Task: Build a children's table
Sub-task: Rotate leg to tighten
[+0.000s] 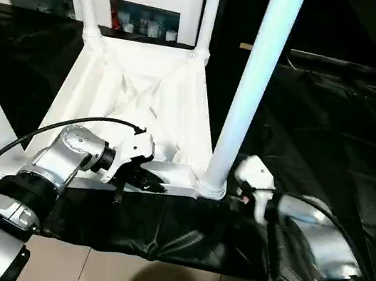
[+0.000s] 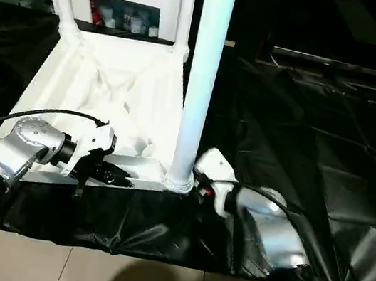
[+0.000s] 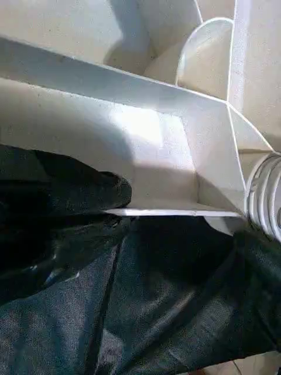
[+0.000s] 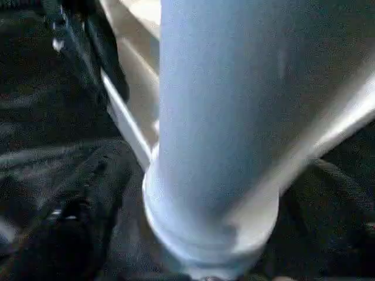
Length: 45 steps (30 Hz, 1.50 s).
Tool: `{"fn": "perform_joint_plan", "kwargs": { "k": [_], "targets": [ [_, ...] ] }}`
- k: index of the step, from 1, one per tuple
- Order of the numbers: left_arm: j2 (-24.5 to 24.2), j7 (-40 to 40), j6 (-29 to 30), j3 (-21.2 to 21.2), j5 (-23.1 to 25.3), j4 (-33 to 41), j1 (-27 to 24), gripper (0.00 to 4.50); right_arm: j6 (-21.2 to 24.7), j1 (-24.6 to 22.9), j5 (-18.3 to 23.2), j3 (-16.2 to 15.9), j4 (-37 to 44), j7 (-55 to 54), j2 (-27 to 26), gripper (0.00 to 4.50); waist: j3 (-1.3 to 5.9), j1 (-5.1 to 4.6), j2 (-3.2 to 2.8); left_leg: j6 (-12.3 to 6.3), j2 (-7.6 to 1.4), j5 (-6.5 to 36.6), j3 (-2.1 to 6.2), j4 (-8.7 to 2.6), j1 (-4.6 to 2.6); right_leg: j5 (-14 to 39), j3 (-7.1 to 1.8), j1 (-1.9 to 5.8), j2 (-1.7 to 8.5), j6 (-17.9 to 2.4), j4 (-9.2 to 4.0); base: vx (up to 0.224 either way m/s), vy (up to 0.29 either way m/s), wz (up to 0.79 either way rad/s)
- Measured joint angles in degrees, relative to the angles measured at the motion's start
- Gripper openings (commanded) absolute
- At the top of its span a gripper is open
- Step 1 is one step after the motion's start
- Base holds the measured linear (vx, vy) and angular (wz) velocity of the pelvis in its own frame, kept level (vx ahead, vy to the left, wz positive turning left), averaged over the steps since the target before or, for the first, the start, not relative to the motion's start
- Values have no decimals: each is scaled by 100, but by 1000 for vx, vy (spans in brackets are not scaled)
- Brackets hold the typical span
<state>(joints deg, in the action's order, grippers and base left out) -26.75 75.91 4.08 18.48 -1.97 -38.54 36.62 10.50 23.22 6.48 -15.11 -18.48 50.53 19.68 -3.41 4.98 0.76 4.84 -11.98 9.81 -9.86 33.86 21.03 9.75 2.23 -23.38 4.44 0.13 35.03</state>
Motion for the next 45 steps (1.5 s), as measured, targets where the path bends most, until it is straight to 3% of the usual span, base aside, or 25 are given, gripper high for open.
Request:
{"fn": "perform_joint_plan", "kwargs": {
  "k": [12, 16, 20, 25, 29, 34, 36, 37, 38, 40, 42, 45],
  "targets": [
    [-3, 7, 0, -18, 17, -1, -5, 0, -239, 71, 20, 101, -469, 94, -152, 284, 0, -15, 0, 0, 0, 0, -1, 0, -2, 0, -2, 0, 1, 0, 0, 0, 0, 0],
    [7, -31, 41, -67, 46, -15, -9, 0, -224, 88, 57, 186, -584, -22, -298, 277, 0, -37, 0, 0, 0, 0, 0, 0, -7, -6, -1, 2, 0, -9, 1, 0, 0, 0],
    [78, -125, 79, -92, 47, -30, -9, 0, -213, 86, 76, 283, -665, -175, -416, 274, -7, -120, -14, 0, 2, 0, 7, 0, -7, 0, -3, 2, 0, 1, -1, 0, 0, 0],
    [372, -508, 315, -153, 114, -46, 41, 0, -121, 40, 57, 484, -693, -630, -576, 274, -9, -155, -43, 0, 7, 0, 12, 1, -8, 2, -7, 6, 4, 4, -7, 0, 0, 0],
    [829, -1233, 625, -246, 313, -55, 84, 0, -68, -9, -147, 859, -783, -1791, -1066, 274, 6, -188, -58, 0, 9, 0, 12, -8, -24, 9, -6, 17, 4, 16, -8, 0, 0, 0],
    [1480, -2279, 1094, -314, 512, -83, 190, 0, -134, 381, -410, 1271, -1415, -3380, -1636, 274, 16, -258, -82, -1, 24, 1, 21, -24, -65, 21, 3, 46, 23, 35, -41, 0, 0, 0],
    [1610, -2515, 1113, -357, 556, -183, 243, 0, -371, 554, -429, 1375, -1778, -3701, -1766, 274, 26, -294, -101, -1, 37, 2, 21, -67, -63, 21, 11, 58, 32, 35, -102, 0, 0, 0],
    [1618, -2547, 1112, -357, 557, -183, 246, 0, -427, 577, -430, 1382, -1830, -3757, -1783, 329, 26, -303, -98, -2, 51, 1, 20, -88, -61, 21, 13, 56, 42, 35, -122, 0, 0, 0],
    [1621, -2549, 1112, -357, 557, -174, 253, 0, -495, 577, -429, 1424, -1858, -3771, -1809, 343, 24, -308, -92, -2, 67, 1, 20, -101, -57, 21, 11, 55, 55, 35, -133, 0, 0, 0],
    [1621, -2545, 1100, -357, 558, -157, 253, 0, -567, 572, -378, 1454, -1859, -3754, -1851, 343, 22, -318, -88, -3, 91, 1, 18, -103, -50, 21, 8, 44, 76, 35, -132, 0, 0, 0],
    [1546, -2378, 1061, -355, 561, -80, 222, 0, -590, 512, -361, 1465, -1770, -3435, -1761, 381, 22, -319, -88, -18, 100, -8, 17, -104, -31, 20, 4, 31, 84, 35, -136, 0, 0, 0],
    [1463, -2230, 1032, -369, 561, -36, 212, 0, -612, 421, -356, 1465, -1644, -2962, -1666, 391, 22, -331, -88, -31, 98, -16, 15, -105, -5, 13, 4, 21, 84, 30, -134, 0, 0, 0]
  ]
}}
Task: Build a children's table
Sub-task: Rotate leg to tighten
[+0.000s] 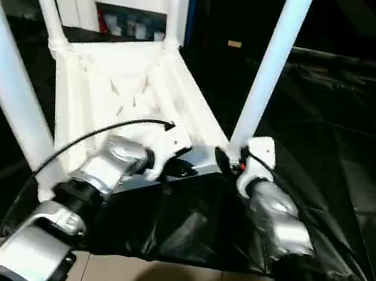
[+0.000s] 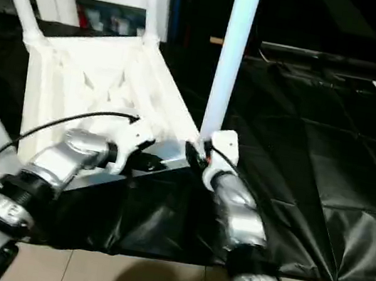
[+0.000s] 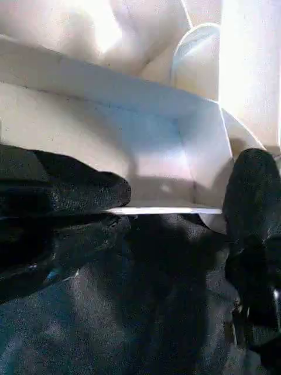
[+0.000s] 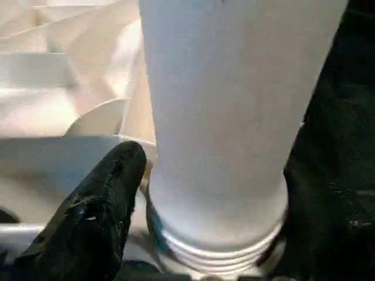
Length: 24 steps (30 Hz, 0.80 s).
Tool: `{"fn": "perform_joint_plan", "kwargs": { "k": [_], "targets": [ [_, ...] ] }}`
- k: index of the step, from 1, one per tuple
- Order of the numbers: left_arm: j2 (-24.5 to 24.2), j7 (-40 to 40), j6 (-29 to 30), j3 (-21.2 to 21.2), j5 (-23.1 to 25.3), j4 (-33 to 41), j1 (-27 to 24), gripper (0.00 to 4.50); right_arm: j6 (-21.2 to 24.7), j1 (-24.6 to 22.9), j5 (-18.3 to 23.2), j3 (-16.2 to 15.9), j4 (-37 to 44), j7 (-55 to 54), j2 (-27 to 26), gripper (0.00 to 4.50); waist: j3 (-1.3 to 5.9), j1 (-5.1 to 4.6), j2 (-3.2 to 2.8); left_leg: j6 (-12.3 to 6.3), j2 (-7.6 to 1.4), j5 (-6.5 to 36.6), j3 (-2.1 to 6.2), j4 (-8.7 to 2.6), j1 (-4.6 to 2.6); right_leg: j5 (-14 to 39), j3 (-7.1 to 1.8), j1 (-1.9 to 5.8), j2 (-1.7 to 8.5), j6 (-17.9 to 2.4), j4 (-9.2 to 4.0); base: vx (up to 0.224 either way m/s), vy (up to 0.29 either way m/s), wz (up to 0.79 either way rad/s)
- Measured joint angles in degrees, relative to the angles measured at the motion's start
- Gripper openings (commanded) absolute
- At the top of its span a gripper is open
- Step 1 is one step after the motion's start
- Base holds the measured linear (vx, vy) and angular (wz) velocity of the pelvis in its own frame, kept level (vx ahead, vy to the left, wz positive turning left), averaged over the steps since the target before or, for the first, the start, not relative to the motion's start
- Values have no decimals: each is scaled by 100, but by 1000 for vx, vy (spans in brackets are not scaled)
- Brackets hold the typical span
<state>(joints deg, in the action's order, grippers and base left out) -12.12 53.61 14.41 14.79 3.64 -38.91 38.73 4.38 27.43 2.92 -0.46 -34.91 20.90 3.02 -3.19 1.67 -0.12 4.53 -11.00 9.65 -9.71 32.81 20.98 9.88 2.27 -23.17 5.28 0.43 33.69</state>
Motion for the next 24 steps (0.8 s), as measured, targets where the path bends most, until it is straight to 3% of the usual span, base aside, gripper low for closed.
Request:
{"fn": "perform_joint_plan", "kwargs": {
  "k": [5, 11, 24],
  "targets": [
    [-505, 797, -357, 37, -73, 299, -236, 0, -275, -238, 62, -570, 330, 1598, 812, 391, 0, 7, 16, -9, -7, 5, -4, -24, 8, -1, 12, -4, -2, 6, 8, 0, 0, 0],
    [-994, 1884, -774, 86, -293, 462, -389, 0, -312, -332, 241, -918, 790, 3414, 1480, 391, 2, 99, 33, -59, -19, 5, -24, -35, 18, 23, 36, -33, -3, 7, 38, 38, -10, 2],
    [-1319, 2875, -983, 151, -454, 483, -495, 0, -208, -251, 542, -1276, 910, 4810, 1823, 308, -10, 176, 52, -32, -36, 22, -50, -11, 15, 15, 23, -29, 0, -11, 46, 0, 0, 0]
  ]
}}
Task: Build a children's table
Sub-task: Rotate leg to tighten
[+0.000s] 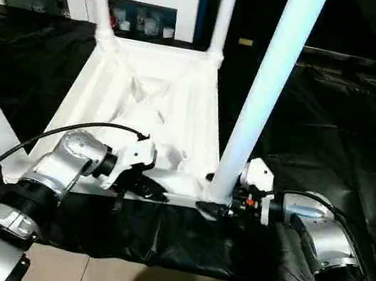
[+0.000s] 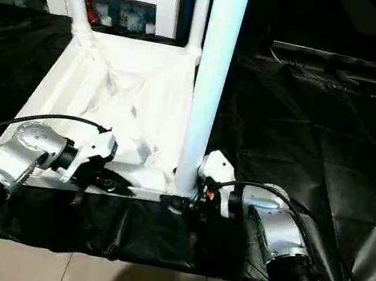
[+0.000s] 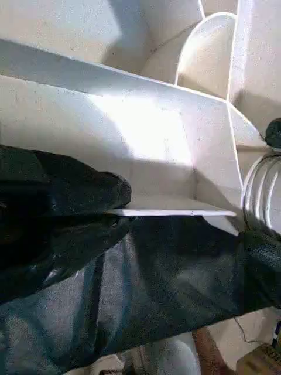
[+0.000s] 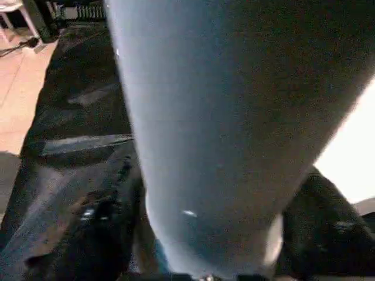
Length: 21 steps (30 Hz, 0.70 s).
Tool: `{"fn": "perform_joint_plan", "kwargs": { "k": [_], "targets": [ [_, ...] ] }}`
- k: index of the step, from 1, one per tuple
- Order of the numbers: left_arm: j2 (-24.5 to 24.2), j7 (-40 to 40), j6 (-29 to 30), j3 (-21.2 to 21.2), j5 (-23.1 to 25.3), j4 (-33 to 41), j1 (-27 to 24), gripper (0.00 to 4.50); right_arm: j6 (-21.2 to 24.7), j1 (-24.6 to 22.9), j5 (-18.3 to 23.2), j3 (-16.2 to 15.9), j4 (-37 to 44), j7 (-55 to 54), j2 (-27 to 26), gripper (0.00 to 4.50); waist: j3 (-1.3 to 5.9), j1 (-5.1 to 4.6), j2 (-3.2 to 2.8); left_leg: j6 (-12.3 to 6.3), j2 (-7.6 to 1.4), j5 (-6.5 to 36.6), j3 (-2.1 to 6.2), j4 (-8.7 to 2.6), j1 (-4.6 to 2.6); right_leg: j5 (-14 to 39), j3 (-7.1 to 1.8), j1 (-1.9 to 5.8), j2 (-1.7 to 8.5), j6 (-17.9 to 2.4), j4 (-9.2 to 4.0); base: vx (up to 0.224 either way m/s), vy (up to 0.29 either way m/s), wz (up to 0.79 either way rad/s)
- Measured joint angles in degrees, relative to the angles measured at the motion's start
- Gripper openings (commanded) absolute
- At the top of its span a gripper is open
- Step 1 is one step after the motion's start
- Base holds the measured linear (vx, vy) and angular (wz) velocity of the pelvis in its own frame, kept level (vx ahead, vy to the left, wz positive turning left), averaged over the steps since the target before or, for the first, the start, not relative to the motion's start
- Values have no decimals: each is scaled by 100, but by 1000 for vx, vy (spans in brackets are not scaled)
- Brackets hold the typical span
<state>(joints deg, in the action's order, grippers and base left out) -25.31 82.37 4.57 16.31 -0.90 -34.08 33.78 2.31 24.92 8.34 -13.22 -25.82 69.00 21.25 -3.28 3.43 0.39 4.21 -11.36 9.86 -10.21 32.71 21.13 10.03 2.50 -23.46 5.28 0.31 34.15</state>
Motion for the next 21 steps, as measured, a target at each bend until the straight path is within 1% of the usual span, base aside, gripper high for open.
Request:
{"fn": "perform_joint_plan", "kwargs": {
  "k": [1, 5, 6, 8, 10, 13, 14, 15, 17, 19, 21],
  "targets": [
    [-5, 18, 0, 0, -3, -8, 2, 0, 0, 2, 0, -9, 0, 23, 3, 283, 0, 3, 0, 0, 0, 0, -1, 0, 0, 0, 0, 0, 0, 0, 0, 0, 0, 0],
    [4, 67, 9, -9, -12, -110, 43, 0, 33, -1, 9, -10, -3, 14, -40, 275, 0, 8, -1, 0, -5, 0, -11, 0, -1, 0, 4, 0, -2, 0, 1, 0, 0, 0],
    [12, 56, 20, -12, -12, -127, 50, 0, 85, -6, 18, 2, 1, -7, -72, 267, 1, 7, -2, 0, -6, 0, -13, 0, -3, 0, 3, 0, -2, 0, 4, 0, 0, 0],
    [81, -89, 73, -19, 14, -182, 78, 0, 214, -84, 39, 66, 42, -173, -128, 267, 3, 16, -5, 0, -11, -1, -16, 2, -13, 0, 2, 10, -1, 0, 6, 0, 0, 0],
    [228, -382, 188, -30, 82, -279, 172, 0, 262, -167, -2, 220, 49, -606, -216, 266, 5, 11, -6, 0, -18, -2, -17, 11, -23, -1, -1, 21, 0, -2, 8, 0, 0, 0],
    [577, -1107, 468, -180, 249, -386, 242, 0, 357, -249, -211, 589, -37, -1797, -634, 266, 19, -28, 3, 1, -19, -3, -24, 12, -40, 14, -17, 48, 0, 25, 5, 0, 0, 0],
    [701, -1374, 555, -205, 303, -407, 265, 0, 380, -238, -267, 699, -111, -2242, -796, 266, 27, -45, 6, 3, -18, -3, -23, 13, -70, 16, -17, 53, 1, 28, -1, 0, 0, 0],
    [862, -1660, 637, -214, 358, -448, 304, 0, 385, -211, -344, 819, -204, -2708, -946, 266, 35, -70, 3, 3, -14, -4, -24, 13, -80, 17, -22, 60, 2, 29, -8, 0, 0, 0],
    [1078, -2016, 717, -230, 449, -482, 324, 0, 389, -160, -437, 946, -328, -3261, -1111, 266, 50, -118, -15, 3, -2, -3, -24, 13, -90, 18, -29, 68, 10, 30, -14, 0, 0, 0],
    [1294, -2441, 794, -261, 543, -598, 383, 0, 446, 38, -533, 1107, -609, -4039, -1438, 266, 59, -160, -25, 3, 9, -3, -17, 13, -96, 18, -35, 74, 11, 31, -16, 0, 0, 0],
    [1488, -2775, 837, -260, 623, -688, 463, 0, 506, 221, -587, 1210, -819, -4622, -1590, 266, 63, -170, -35, 3, 26, -3, 5, 13, -94, 18, -34, 71, 13, 31, -29, 0, 0, 0]
  ]
}}
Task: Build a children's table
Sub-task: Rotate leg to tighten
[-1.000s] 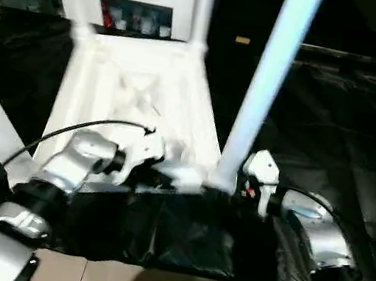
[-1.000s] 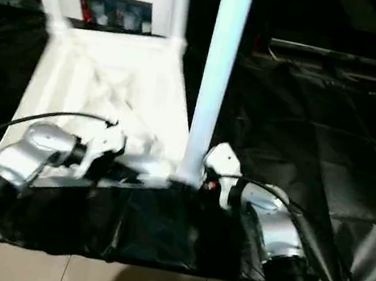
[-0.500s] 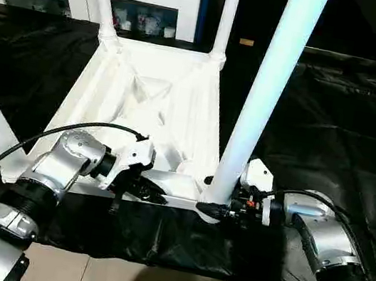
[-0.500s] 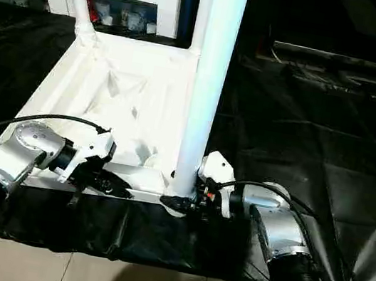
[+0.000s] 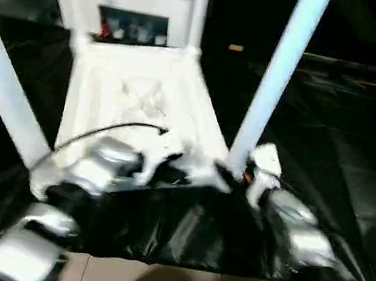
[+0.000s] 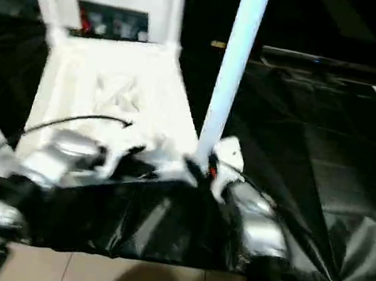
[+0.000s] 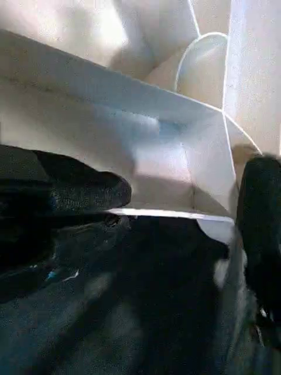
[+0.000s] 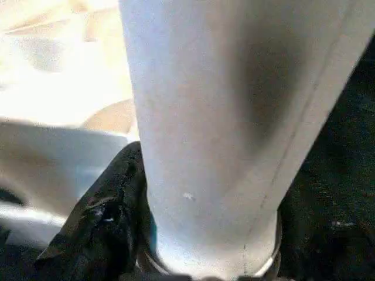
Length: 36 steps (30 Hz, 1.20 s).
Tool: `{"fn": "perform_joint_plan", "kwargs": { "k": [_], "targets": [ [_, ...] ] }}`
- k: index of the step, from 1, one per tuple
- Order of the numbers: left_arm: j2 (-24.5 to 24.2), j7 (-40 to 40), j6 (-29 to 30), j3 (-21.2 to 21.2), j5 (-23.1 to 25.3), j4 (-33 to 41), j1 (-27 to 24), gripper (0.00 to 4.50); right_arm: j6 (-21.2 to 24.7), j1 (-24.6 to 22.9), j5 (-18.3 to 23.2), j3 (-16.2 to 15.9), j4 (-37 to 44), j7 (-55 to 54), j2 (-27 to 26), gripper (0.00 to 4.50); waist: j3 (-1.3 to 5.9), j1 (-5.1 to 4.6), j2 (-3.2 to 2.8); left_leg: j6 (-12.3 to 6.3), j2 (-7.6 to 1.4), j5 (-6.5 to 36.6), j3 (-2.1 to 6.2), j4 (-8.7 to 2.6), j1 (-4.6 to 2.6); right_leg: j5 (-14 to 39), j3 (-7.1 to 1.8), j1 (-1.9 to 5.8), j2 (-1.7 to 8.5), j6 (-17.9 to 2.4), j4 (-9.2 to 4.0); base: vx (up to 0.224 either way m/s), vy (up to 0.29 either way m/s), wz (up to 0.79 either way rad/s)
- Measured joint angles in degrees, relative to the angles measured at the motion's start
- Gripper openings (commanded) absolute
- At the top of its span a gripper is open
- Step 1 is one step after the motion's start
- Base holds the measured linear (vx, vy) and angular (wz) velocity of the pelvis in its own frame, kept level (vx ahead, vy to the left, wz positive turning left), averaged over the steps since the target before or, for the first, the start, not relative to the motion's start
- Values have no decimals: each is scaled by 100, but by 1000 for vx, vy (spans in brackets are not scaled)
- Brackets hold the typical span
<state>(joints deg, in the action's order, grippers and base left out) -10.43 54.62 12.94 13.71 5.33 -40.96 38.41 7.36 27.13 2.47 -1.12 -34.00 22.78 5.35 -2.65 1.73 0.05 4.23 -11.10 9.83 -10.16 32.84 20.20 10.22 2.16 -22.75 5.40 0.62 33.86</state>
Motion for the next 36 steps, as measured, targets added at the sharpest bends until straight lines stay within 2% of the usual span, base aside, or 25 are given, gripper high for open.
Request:
{"fn": "perform_joint_plan", "kwargs": {
  "k": [1, 2, 3, 5, 6, 9, 12, 17, 25, 29, 36],
  "targets": [
    [51, -79, 22, 2, 20, -1, 6, 0, -16, 12, 0, 54, -36, -128, -52, 266, 4, -3, -4, 0, 5, 0, 10, 0, 1, 0, 1, 2, 0, 0, -7, 0, 0, 0],
    [82, -133, 39, -2, 31, 0, 6, 0, -74, 14, -9, 102, -74, -240, -109, 301, 8, -5, -11, -1, 8, 0, 13, 0, 2, 0, 0, 3, 0, 0, -12, 0, 0, 0],
    [86, -144, 40, -4, 37, 1, 10, 0, -126, 14, -25, 130, -97, -297, -147, 301, 9, -6, -12, -1, 9, 0, 14, 0, 6, 0, 0, 2, 0, 0, -13, 0, 0, 0],
    [87, -127, 42, -9, 48, 20, 11, 0, -212, 12, -30, 191, -123, -294, -182, 338, 8, -5, -12, -1, 9, 1, 15, -1, 15, 0, 0, -2, 0, 0, -18, 0, 0, 0],
    [86, -99, 40, -18, 54, 27, 13, 0, -258, -6, 4, 207, -122, -221, -172, 341, 8, -4, -12, -1, 9, 0, 15, -1, 21, 0, 0, -5, 0, 0, -20, 0, 0, 0],
    [56, 92, 34, -51, 50, 51, 12, 0, -375, -68, 49, 200, -88, 323, 8, 359, 7, 1, -21, -2, 10, 1, 15, -3, 33, -2, -1, -10, 0, -1, -24, 0, 0, 0],
    [-104, 426, -46, -56, -68, 102, -15, 0, -470, -269, 176, 56, 154, 1091, 344, 382, 8, 13, -24, -2, 8, 1, 15, -21, 42, -19, 5, -20, -2, 0, -24, 0, 0, 0],
    [-665, 1391, -325, -99, -314, 148, -128, 0, -550, -450, 423, -381, 508, 2701, 990, 382, 6, 30, -32, -2, -17, 1, 15, -58, 86, -21, 39, -49, -17, -6, -5, 0, 0, 0],
    [-1083, 2386, -678, -5, -414, 151, -193, 0, -591, -284, 492, -727, 476, 4219, 1453, 382, -15, 121, -22, -3, -28, 1, -1, -34, 89, -12, 47, -66, -14, -15, 15, 0, 0, 0],
    [-1255, 2694, -737, 47, -454, 151, -208, 0, -601, -210, 572, -831, 401, 4497, 1521, 347, -23, 162, -9, -1, -46, 2, -13, -25, 89, -16, 44, -66, -14, -20, 16, 0, 0, 0],
    [-1363, 2956, -831, 57, -466, 148, -207, 0, -389, -206, 701, -847, 458, 4871, 1509, 281, -29, 163, 1, -1, -55, 2, -30, -27, 91, -14, 46, -72, -16, -20, 15, 0, 0, 0]
  ]
}}
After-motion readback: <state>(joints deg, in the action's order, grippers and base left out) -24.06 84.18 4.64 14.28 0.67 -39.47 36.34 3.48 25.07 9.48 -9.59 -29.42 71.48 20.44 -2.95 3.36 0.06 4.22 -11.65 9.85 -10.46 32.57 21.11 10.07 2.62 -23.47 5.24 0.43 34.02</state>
